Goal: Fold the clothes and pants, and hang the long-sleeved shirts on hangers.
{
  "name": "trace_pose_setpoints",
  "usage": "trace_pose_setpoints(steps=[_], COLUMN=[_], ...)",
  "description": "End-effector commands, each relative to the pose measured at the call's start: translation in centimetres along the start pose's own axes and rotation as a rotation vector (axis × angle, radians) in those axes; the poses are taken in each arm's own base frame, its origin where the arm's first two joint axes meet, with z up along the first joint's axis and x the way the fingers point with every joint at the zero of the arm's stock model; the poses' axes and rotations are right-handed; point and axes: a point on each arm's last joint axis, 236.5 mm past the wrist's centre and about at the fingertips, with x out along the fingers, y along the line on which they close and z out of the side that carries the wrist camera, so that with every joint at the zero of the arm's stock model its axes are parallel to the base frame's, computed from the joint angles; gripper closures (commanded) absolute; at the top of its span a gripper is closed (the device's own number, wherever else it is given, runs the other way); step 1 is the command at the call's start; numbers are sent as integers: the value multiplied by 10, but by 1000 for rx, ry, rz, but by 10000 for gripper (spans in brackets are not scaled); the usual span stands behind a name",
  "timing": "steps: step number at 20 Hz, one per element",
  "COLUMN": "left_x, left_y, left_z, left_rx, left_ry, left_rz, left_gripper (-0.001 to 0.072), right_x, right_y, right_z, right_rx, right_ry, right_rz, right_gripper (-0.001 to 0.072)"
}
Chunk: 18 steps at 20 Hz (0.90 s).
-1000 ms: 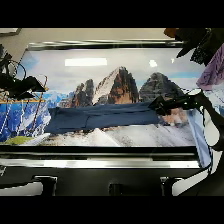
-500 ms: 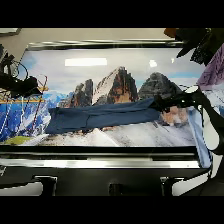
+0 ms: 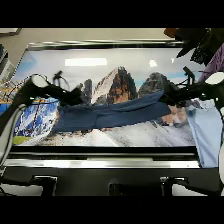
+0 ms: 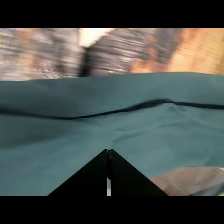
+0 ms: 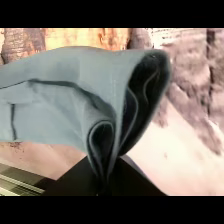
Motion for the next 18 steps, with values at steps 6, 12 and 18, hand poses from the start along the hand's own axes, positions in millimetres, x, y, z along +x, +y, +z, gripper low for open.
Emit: trace_pose_setpoints(steps=[6,12,18], left_x=[155,189,207], left_y=[-105,-143,-170], left_z=[-88,-119,-139], left_rx=[-128,-51,-5], left_ry=[144,204,237], left_rz=[-219,-244,-265], left_gripper=[695,695,695], right_x=[-62,-73,-76], right_y=[19,27,29], right_z=[-25,-31,-25], right_rx=[18,27,36], right_ry=[-87,-105,-138], right_rz=[-85,-80,-75], right_gripper=[684,684,684])
